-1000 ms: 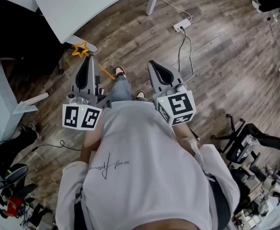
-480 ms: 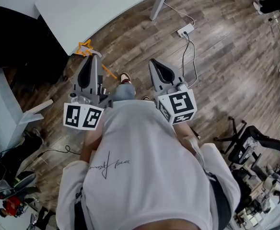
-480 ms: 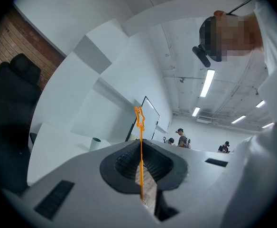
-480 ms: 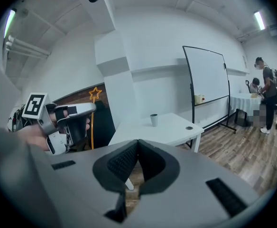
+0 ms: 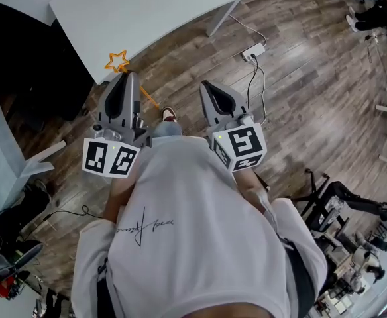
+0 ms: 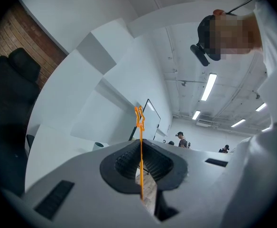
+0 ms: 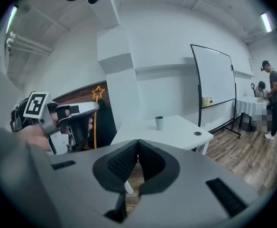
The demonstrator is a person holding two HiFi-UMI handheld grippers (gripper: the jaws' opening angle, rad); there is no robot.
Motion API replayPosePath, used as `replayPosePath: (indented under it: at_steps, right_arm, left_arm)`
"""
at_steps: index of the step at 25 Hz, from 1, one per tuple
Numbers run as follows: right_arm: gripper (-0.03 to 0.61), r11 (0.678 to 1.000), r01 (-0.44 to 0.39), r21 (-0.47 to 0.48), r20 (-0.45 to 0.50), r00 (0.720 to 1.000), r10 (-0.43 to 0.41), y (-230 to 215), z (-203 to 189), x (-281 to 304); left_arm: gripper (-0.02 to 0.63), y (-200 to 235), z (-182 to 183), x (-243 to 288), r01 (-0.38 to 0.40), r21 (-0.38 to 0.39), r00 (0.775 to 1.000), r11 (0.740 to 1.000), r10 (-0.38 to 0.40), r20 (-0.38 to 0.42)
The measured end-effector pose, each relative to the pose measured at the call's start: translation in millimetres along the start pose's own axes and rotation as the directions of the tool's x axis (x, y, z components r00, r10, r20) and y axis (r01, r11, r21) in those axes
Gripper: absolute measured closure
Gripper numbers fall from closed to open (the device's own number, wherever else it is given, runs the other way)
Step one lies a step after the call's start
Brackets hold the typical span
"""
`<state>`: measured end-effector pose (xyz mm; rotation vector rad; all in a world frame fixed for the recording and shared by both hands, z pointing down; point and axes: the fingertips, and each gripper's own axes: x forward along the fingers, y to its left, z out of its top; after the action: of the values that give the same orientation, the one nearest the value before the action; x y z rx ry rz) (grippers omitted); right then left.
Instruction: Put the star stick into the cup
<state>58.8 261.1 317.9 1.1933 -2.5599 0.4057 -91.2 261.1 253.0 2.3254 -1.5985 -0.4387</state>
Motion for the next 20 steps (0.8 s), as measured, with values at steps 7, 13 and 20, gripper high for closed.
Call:
replayPosePath:
  at_steps: [7, 13, 20]
  right_arm:
    - [0.569, 1.0, -0.001, -0.028, -0.001, 1.0, 0.001, 8.8, 9.3, 28.5]
    - [0.569, 0.999, 0.009, -0.033, -0.003, 1.0, -0.009, 13.2, 11.6, 42.7]
    - [0.568, 0.999, 0.013, -0.044, -0.007, 1.0, -0.013, 0.7, 25.1, 55.1]
  left_arm:
    - [0.598, 29.1, 8.1, 4.2, -0.011, -0.02, 1.0, 1.0, 0.012, 0.029]
    - [0.597, 45.4, 8.2, 4.3, -0.015, -0.027, 0.999, 1.0, 0.016, 0.033]
    - [0.597, 54.2, 13.3, 21.7, -0.019, -0.057, 0.999, 0.998, 0.022, 0.043]
